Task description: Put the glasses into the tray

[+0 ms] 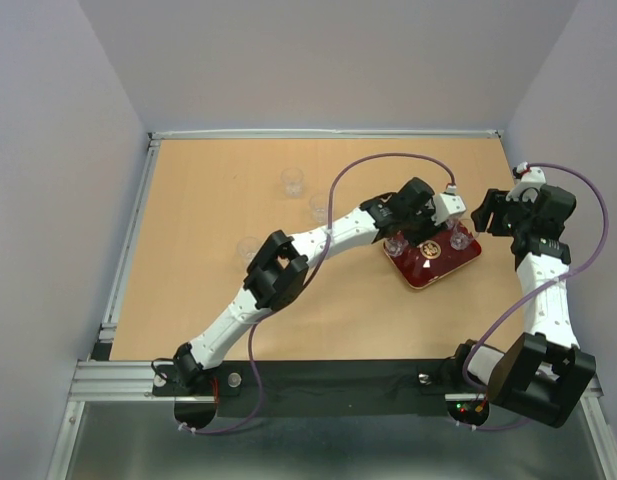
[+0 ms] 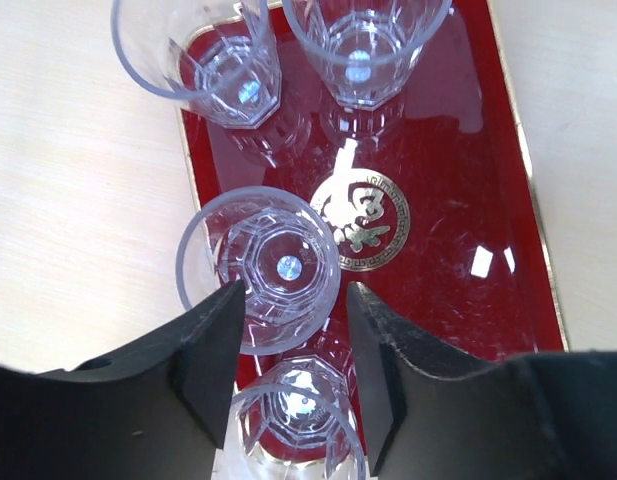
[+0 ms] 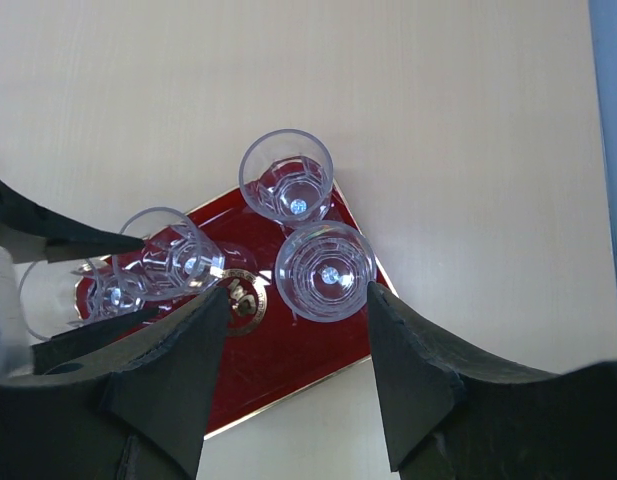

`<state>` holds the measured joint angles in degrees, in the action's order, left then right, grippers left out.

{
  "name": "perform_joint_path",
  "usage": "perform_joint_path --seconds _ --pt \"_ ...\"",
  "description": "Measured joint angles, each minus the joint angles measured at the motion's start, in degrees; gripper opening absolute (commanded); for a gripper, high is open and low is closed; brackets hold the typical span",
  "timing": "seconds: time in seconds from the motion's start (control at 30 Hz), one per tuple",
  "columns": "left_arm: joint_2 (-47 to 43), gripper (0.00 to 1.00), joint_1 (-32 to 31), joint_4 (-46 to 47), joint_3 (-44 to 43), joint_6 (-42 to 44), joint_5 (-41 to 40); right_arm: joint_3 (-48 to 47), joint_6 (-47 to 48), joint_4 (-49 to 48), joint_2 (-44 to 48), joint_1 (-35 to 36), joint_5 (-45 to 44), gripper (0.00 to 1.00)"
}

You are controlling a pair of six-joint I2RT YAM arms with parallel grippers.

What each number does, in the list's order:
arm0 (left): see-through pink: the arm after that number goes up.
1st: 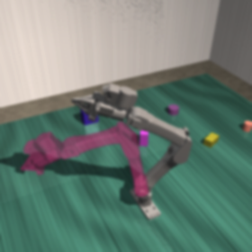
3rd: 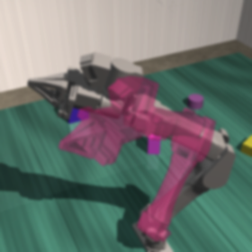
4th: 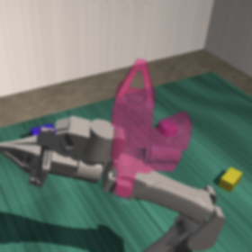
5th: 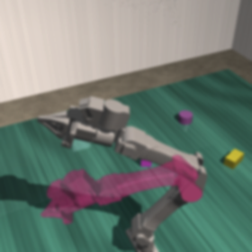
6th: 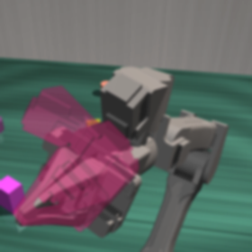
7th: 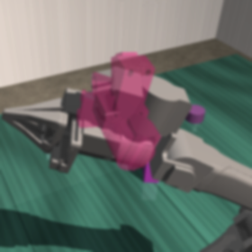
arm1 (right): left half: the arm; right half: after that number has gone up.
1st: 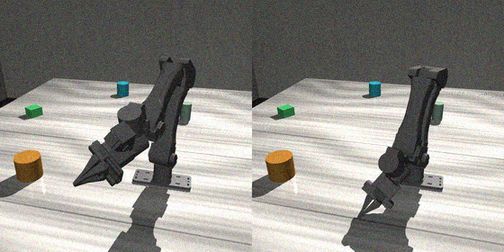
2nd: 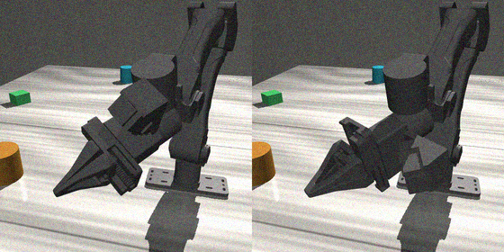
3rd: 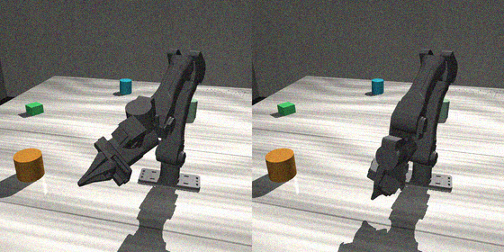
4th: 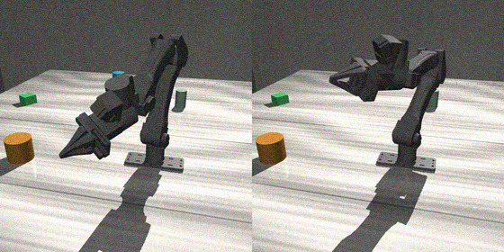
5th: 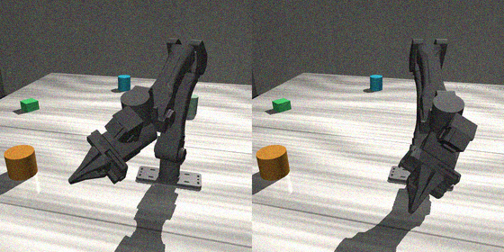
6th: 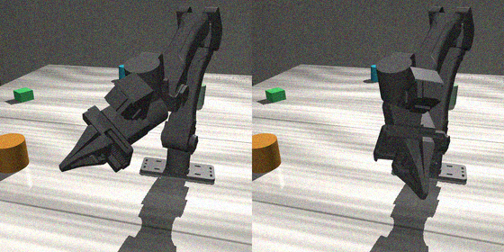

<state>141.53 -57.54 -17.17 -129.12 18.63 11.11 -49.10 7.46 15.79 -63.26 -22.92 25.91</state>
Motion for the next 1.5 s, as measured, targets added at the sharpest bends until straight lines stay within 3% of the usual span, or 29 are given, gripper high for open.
perform_joint_path --seconds 0.17,0.47,0.7,0.87,1.0,1.03,1.17,1.3,1.5 --pt "-4.37 0.66 0.00 1.38 1.77 -1.25 0.66 0.00 0.07 -0.04 0.92 0.00 0.42 0.63" --pt "-16.96 0.66 0.00 5.70 10.56 -3.21 0.48 0.17 0.98 -0.15 1.16 0.00 2.75 0.63" --pt "-31.67 0.67 0.02 11.67 28.39 -5.51 -5.05 1.20 2.86 -0.59 1.88 0.00 10.80 0.66" --pt "-45.42 0.68 0.98 13.88 43.76 -8.50 -10.71 3.02 5.29 -0.61 3.80 0.00 21.33 0.68" --pt "-59.23 0.70 2.69 15.30 55.21 -11.02 -15.04 3.21 6.88 -0.72 5.25 0.00 28.72 0.73" --pt "-63.14 0.72 3.23 15.39 57.57 -11.52 -16.11 3.21 6.95 -0.83 5.22 0.00 29.86 0.79" --pt "-77.35 0.78 4.00 15.85 66.77 -12.79 -20.50 2.71 7.15 -0.72 2.60 1.27 33.38 0.79" --pt "-88.02 0.80 4.02 15.56 73.31 -13.33 -25.51 -1.70 7.10 0.66 -4.59 9.09 30.25 0.80" --pt "-99.34 0.85 4.09 14.69 81.99 -12.94 -34.27 -18.38 6.67 5.07 -20.26 30.95 19.74 0.82"
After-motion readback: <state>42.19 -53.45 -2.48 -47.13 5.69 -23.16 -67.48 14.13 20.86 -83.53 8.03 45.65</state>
